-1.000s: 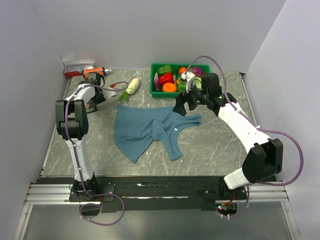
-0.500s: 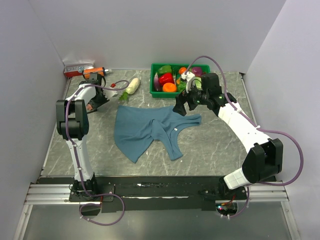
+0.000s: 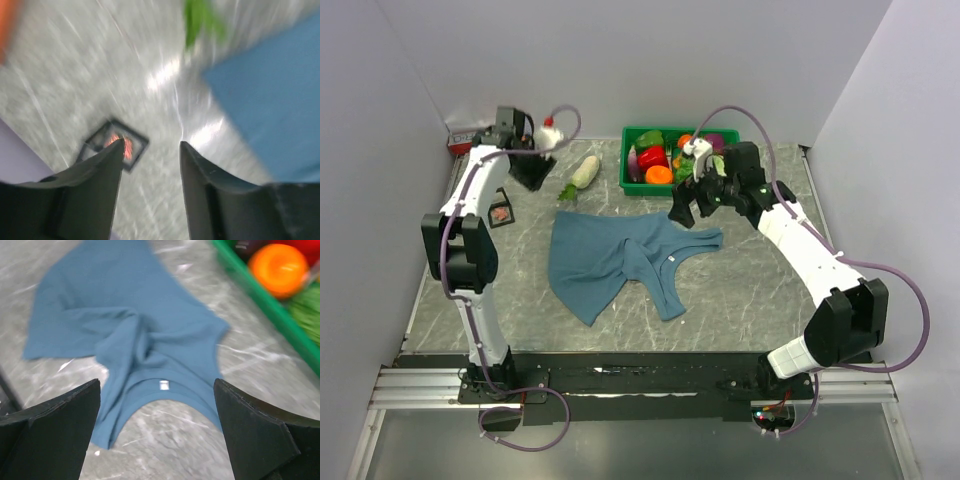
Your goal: Remove the brooch from the garment
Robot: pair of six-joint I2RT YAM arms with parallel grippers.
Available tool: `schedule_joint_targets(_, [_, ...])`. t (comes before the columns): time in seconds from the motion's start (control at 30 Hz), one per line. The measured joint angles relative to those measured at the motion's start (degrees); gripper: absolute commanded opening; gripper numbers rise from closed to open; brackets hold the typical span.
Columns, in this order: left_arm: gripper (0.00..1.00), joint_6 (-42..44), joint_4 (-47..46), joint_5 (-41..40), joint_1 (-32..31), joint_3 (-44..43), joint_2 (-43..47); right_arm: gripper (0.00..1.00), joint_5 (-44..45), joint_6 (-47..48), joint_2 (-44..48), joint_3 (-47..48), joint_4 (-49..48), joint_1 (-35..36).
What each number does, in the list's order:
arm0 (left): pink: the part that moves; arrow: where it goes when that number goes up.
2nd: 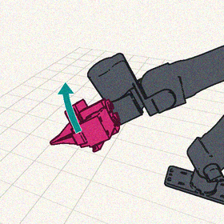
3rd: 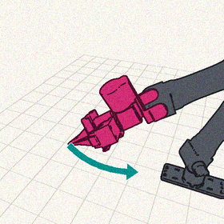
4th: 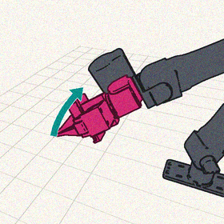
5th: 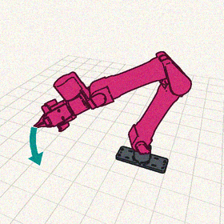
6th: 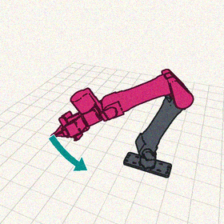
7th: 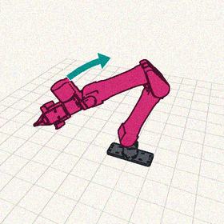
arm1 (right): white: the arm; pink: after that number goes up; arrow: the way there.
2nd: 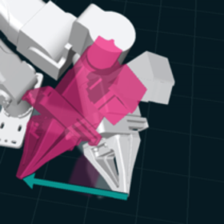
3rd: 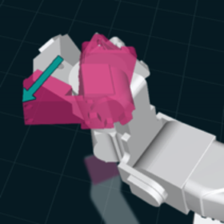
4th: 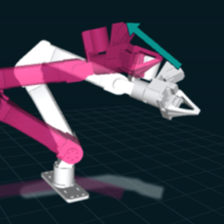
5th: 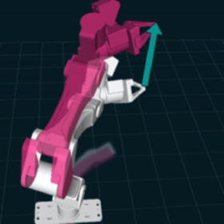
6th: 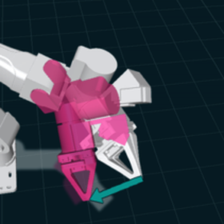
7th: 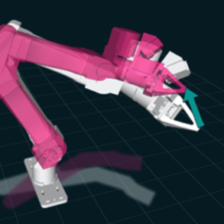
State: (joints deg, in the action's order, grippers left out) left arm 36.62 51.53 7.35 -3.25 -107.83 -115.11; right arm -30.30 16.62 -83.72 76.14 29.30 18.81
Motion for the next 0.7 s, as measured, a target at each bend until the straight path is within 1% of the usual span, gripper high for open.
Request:
schedule_joint_targets(0.07, [0.75,-4.2,0.1,2.7,-0.3,-4.8,0.3,1.0,5.0,-2.1,-0.1,2.2,0.6,0.2])
schedule_joint_targets(0.1, [0.82,-6.5,0.0,4.2,-0.3,-6.9,0.7,1.0,7.9,-3.1,-0.5,3.7,1.3,0.2])
schedule_joint_targets(0.17, [0.99,-11.9,-1.2,7.3,0.4,-9.2,2.6,1.0,15.2,-5.6,-2.5,9.6,3.3,0.2])
schedule_joint_targets(0.33, [1.0,-24.2,-5.2,15.6,4.1,-14.5,6.4,1.0,31.7,-9.2,-10.9,29.0,5.9,0.2])
schedule_joint_targets(0.4, [1.0,-27.9,-8.6,17.1,5.6,-16.3,7.5,1.0,37.0,-9.6,-13.7,35.8,6.5,0.2])
schedule_joint_targets(0.47, [0.99,-30.9,-12.3,17.0,6.4,-16.3,9.0,1.0,41.1,-9.5,-15.8,41.5,6.7,0.2])
schedule_joint_targets(0.57, [1.0,-35.6,-20.7,14.6,6.8,-12.9,13.3,1.0,45.9,-8.3,-16.4,45.9,4.1,0.2])
schedule_joint_targets(0.7, [0.99,-38.3,-27.4,11.6,7.0,-10.0,17.3,1.0,48.7,-5.0,-14.6,45.7,-3.7,0.2])
